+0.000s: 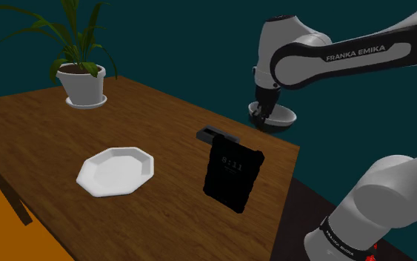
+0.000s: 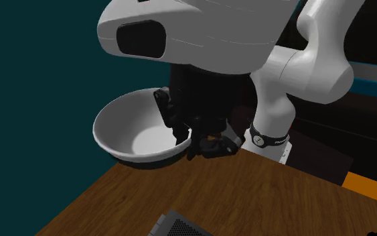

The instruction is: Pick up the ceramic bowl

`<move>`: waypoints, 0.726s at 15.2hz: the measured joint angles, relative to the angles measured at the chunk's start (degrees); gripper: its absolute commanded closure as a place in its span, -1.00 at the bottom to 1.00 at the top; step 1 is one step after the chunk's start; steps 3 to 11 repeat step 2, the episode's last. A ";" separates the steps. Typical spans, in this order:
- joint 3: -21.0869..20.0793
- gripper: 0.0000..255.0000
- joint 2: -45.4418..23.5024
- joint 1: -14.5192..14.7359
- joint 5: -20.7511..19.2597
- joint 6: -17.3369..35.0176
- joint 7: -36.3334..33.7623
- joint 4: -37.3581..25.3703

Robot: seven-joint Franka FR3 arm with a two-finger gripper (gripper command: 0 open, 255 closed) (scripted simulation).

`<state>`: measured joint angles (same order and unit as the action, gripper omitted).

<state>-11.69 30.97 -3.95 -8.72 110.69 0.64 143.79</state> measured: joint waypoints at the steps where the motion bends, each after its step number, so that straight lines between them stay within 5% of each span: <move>1: -0.02 1.00 0.14 0.04 0.09 -0.90 0.11 -0.77; 11: 0.05 1.00 0.28 0.03 0.09 -1.41 0.28 -1.15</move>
